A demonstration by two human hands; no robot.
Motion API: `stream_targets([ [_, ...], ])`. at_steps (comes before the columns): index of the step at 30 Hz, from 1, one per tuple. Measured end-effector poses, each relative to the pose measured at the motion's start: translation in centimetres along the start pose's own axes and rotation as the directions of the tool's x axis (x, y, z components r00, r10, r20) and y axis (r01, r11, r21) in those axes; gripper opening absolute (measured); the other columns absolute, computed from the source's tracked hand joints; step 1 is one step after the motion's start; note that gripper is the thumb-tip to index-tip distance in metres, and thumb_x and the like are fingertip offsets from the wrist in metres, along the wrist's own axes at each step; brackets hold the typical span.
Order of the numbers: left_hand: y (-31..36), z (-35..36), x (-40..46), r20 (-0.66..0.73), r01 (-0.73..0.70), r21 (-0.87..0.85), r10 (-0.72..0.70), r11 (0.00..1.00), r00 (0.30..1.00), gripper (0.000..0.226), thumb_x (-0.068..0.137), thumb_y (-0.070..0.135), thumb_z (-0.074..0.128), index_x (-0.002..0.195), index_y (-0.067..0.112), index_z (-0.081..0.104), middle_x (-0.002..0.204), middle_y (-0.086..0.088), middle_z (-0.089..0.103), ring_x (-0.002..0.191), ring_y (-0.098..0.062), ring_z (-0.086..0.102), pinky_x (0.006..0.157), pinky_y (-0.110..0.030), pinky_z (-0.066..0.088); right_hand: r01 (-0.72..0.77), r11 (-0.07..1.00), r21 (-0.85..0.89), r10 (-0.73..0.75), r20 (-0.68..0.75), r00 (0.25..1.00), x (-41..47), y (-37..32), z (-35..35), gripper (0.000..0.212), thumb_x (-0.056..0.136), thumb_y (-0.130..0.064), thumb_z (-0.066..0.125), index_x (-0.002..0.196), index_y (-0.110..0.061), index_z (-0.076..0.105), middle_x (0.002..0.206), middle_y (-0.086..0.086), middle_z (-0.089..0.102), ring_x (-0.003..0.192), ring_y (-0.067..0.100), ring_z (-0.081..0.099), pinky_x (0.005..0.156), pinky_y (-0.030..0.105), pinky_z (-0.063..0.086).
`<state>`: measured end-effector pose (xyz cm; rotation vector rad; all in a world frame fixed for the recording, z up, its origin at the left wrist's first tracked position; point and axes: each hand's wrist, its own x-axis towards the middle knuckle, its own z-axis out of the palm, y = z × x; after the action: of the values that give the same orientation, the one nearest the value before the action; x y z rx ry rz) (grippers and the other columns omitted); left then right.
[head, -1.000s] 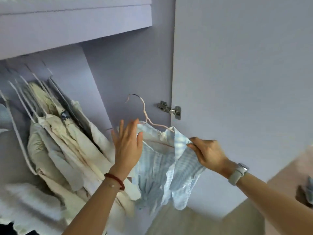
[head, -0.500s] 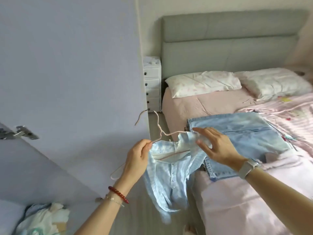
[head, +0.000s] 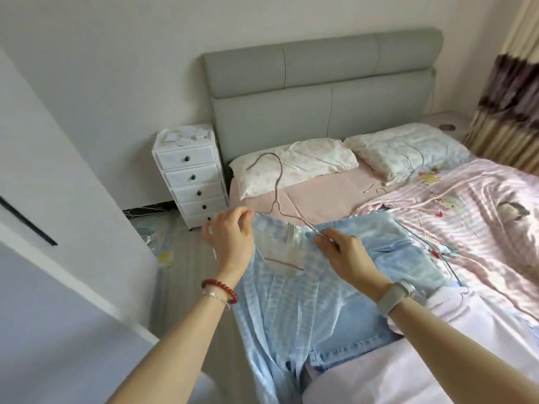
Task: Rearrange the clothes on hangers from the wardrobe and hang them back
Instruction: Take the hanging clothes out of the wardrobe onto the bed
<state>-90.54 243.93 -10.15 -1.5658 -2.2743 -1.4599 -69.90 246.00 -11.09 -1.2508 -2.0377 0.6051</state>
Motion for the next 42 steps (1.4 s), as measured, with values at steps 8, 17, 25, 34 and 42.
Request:
stream_targets([
  [8,0.6,0.6,11.7,-0.266,-0.075,0.038,0.082,0.996,0.961,0.036,0.088,0.029,0.037,0.102,0.014,0.067,0.103,-0.006,0.067,0.106,-0.034,0.056,0.09,-0.054,0.039,0.129,0.967,0.221,-0.104,-0.122,0.987,12.1,-4.5,2.7,0.025,0.093,-0.017,0.052,0.068,-0.013,0.046,0.052,-0.008,0.039,0.053,0.011,0.036,0.052,0.025,0.028],
  [17,2.9,7.9,22.3,0.135,-0.145,-0.031,0.148,0.989,0.98,0.055,0.097,0.021,0.041,0.147,0.022,0.017,0.156,-0.006,0.007,0.143,-0.025,0.003,0.115,-0.045,0.006,0.095,0.95,0.297,0.042,-0.425,0.904,26.0,-1.9,0.6,0.037,0.094,-0.015,0.049,0.059,-0.011,0.038,0.051,-0.005,0.029,0.046,0.003,0.031,0.046,0.017,0.027],
  [25,4.2,24.0,21.9,0.52,-0.154,-0.015,0.14,0.988,0.843,0.052,0.099,0.027,0.034,0.147,0.024,0.015,0.156,-0.002,0.006,0.143,-0.019,0.005,0.114,-0.047,0.011,-0.193,0.91,0.368,0.378,-0.539,0.753,31.8,15.2,-2.4,0.03,0.093,-0.016,0.044,0.064,-0.012,0.037,0.054,-0.004,0.032,0.051,0.01,0.028,0.05,0.025,0.026],
  [34,-5.8,45.5,12.0,0.862,-0.169,0.288,-0.178,0.943,0.474,0.053,0.1,0.034,0.028,0.148,0.023,0.007,0.157,-0.004,0.003,0.143,-0.024,0.005,0.113,-0.046,0.017,-0.566,0.819,0.093,0.548,-0.415,0.726,31.5,42.1,0.3,0.012,0.092,-0.005,0.037,0.092,-0.003,0.049,0.066,0.006,0.042,0.072,0.024,0.04,0.062,0.031,0.024],
  [42,-10.8,53.6,6.3,0.923,-0.311,0.368,-0.305,0.876,0.234,0.051,0.099,0.04,0.012,0.148,0.031,-0.001,0.157,-0.001,0.0,0.142,-0.023,0.004,0.111,-0.046,0.016,-0.724,0.689,-0.005,0.705,-0.227,0.672,28.7,55.8,4.0,0.028,0.097,-0.017,0.037,0.11,0.005,0.051,0.094,0.023,0.056,0.092,0.035,0.053,0.072,0.038,0.036],
])
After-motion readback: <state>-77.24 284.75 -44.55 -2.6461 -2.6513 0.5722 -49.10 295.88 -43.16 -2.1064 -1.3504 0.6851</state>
